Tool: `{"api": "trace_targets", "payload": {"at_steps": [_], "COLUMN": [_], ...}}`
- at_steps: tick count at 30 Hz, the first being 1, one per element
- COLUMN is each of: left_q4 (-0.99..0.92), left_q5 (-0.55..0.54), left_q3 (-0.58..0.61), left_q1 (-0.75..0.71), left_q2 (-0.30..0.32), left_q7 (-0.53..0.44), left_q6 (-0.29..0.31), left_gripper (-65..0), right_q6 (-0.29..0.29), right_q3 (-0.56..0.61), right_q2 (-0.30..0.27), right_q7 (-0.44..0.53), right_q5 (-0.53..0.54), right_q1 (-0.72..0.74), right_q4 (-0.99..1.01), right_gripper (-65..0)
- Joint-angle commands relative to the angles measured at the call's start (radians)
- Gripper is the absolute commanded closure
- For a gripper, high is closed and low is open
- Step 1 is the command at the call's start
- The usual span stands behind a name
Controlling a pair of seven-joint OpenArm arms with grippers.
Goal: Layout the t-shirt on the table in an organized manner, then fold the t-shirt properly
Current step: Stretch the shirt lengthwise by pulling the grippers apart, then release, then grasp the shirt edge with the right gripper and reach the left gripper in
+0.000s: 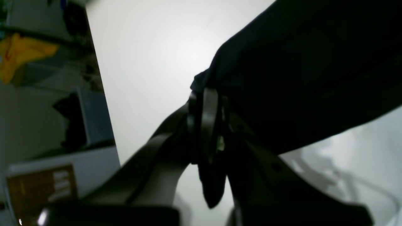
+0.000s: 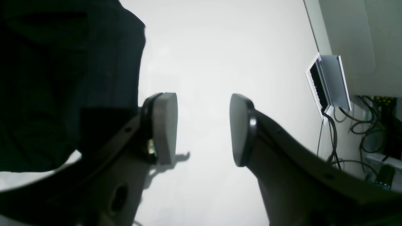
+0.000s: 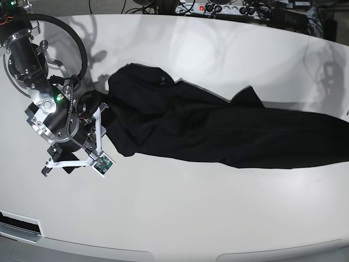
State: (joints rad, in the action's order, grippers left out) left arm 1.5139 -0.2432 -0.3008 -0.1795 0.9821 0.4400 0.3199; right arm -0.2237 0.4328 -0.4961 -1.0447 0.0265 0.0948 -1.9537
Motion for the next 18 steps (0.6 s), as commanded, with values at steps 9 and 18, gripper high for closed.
{"api": "trace_targets", "payload": {"at_steps": [9,18], "left_q4": [-0.027,-0.026], "left_q5": [-0.259,-0.409], "left_q3": [-0.014,-0.014], "left_q1": [0.014,0.050], "left_q2": [0.032,0.032], "left_q7": [-0.039,-0.041], "left_q6": [0.209,0.280], "left_gripper": [0.0,-38.1], "right_q6": [-0.096,-0.080], "right_q3": [-0.008,-0.008], "right_q2": [0.006,0.078], "right_q7": [0.045,0.188], "right_q5": [0.374,0.380], "right_q1": [-0.001,0.003], "right_q4": [0.012,0.258], "right_gripper": [-28.9,-29.0]}}
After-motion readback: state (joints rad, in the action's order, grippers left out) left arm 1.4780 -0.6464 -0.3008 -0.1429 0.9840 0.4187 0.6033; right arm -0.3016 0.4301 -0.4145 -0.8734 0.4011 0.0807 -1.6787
